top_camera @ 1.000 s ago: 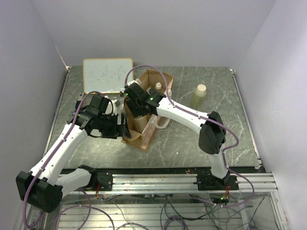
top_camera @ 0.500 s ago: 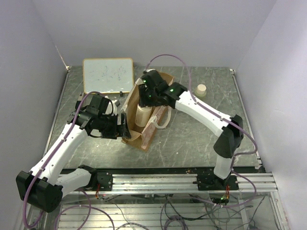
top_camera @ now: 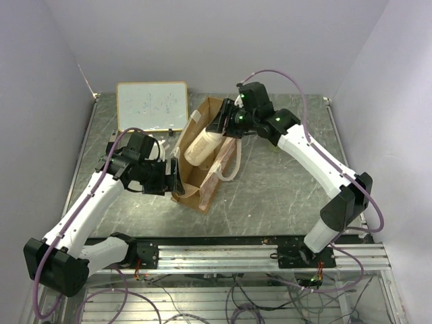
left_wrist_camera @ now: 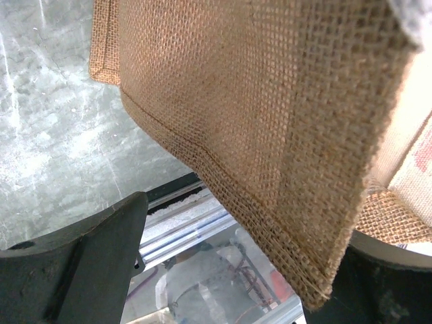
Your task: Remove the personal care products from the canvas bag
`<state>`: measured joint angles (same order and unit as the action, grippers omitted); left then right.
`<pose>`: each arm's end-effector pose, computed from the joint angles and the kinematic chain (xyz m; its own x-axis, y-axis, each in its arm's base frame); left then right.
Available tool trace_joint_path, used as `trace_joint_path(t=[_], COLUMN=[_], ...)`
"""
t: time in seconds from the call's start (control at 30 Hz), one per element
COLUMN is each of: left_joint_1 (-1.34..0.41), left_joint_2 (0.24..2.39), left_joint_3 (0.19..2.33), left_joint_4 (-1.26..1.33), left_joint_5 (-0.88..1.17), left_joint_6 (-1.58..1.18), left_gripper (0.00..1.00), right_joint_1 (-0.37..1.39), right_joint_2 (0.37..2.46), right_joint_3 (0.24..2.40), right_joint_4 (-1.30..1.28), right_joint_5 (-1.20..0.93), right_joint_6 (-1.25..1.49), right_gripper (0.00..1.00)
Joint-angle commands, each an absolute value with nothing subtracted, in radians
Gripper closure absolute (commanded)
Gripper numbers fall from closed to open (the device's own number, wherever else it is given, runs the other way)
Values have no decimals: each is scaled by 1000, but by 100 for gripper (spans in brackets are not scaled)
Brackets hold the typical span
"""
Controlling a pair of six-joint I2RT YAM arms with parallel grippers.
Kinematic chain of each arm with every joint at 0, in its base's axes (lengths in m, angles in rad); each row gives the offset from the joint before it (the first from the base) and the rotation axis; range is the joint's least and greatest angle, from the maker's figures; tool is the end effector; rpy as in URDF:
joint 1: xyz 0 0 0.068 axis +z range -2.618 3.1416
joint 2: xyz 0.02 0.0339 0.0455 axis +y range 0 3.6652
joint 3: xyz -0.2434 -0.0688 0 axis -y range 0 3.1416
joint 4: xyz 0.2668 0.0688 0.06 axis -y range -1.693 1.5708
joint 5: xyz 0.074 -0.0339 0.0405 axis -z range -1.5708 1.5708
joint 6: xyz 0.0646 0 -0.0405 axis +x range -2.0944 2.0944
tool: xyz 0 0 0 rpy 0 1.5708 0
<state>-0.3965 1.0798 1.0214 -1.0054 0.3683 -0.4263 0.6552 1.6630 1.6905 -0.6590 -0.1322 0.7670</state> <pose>0.2127 -0.1142 0.2551 -0.9499 -0.0205 -0.3119 0.1414 0.8617 -0.4874 0.3269 0.2620 0.3417 -0.8147 0.2415 -0.5271 -0.1708 0.7689 0.6162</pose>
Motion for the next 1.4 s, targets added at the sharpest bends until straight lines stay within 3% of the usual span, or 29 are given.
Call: trace_joint_path(t=[0.0, 0.3, 0.6, 0.93, 1.37], left_joint_1=[-401, -402, -402, -402, -401], left_joint_2=[1095, 1106, 1109, 1126, 1159], left_joint_3=[1050, 1064, 1079, 1096, 1140], left_joint_4=[-1048, -1059, -1079, -1077, -1081], left_joint_5=[362, 354, 334, 329, 310], left_joint_6=[-410, -406, -399, -400, -415], left_gripper=[10, 10, 10, 10, 10], right_joint_1=[585, 290, -64, -130, -129], right_joint_2=[1559, 1466, 1343, 1271, 1254], right_joint_3=[1683, 1689, 1596, 1376, 1122], right_joint_4=[-478, -411, -505, -633, -387], right_joint_5=[-303, -518, -623, -380, 38], right_joint_6=[917, 1018, 893, 556, 245], right_gripper=[100, 100, 100, 100, 100])
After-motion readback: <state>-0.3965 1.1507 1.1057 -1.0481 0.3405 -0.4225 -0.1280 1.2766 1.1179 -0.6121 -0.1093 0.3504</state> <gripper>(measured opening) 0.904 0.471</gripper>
